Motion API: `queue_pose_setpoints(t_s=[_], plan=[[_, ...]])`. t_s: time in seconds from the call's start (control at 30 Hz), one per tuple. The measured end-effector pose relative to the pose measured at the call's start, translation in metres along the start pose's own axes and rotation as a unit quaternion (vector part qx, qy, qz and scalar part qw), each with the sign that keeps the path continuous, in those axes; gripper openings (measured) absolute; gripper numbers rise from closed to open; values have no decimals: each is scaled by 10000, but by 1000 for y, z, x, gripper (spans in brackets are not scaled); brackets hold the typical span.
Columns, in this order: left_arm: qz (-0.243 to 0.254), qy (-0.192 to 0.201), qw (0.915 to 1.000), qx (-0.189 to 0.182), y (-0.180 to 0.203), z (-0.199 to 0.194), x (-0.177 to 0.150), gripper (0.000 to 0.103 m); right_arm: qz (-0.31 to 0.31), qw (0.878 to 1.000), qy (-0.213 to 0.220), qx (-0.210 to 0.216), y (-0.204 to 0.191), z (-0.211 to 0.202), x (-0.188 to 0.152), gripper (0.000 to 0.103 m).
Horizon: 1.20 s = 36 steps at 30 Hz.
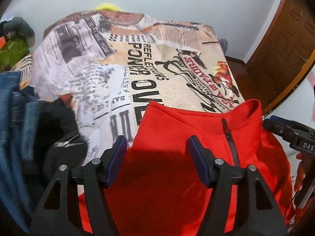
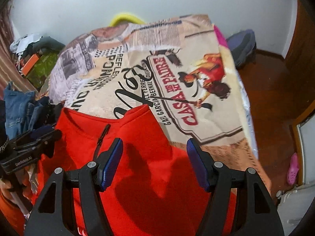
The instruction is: Fold large clothes
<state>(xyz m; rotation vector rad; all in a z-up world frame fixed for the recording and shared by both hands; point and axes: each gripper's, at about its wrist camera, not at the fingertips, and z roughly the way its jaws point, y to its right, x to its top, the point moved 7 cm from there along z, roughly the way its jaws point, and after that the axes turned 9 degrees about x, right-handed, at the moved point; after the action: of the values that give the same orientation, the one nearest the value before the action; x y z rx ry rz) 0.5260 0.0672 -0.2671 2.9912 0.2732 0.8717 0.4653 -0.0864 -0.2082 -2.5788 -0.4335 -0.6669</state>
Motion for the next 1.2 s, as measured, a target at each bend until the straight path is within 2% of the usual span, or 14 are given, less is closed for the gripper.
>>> queue_pose_setpoints(t_s=[0.1,0.2,0.27,0.3,0.33,0.4,0.43,0.5,0.6,0.73,0.9,1.0,1.2], plan=[[-202,-126,9996,-149,-1,20,-1,64,201,9996,-172,52,5,22,3,63],[-405,28,9988,-280,-4,21,1,65,266,9991,-295,138,7,34,4,63],[-263,152,9992,-272,-1,19,0,59,259,9989,-321,235,7,38,3,63],[-165,232,9993,-258,0,17,0,50,275,9986,-337,296,7,39,3,62],[-94,287,9992,-247,2,14,0,40,284,9985,-336,336,7,41,3,59],[14,317,9991,-284,6,9,0,25,258,9974,-355,563,2,40,1,41],[53,299,9991,-309,7,7,0,20,219,9976,-335,565,0,38,0,38],[89,265,9992,-279,8,3,-1,17,52,9981,-292,546,-7,33,-1,22],[144,262,9992,-252,10,-10,-4,15,-106,9984,-189,524,-20,21,-3,15],[196,470,9983,-268,11,-45,-6,14,-361,9979,104,521,-38,-8,-5,14],[522,893,9944,-219,18,-106,-14,14,-656,9950,506,567,-63,-59,-14,14],[657,1119,9913,-227,21,-143,-27,14,-861,9924,674,571,-78,-88,-29,14],[827,1304,9878,-215,23,-188,-65,14,-1056,9889,819,649,-99,-126,-64,14]])
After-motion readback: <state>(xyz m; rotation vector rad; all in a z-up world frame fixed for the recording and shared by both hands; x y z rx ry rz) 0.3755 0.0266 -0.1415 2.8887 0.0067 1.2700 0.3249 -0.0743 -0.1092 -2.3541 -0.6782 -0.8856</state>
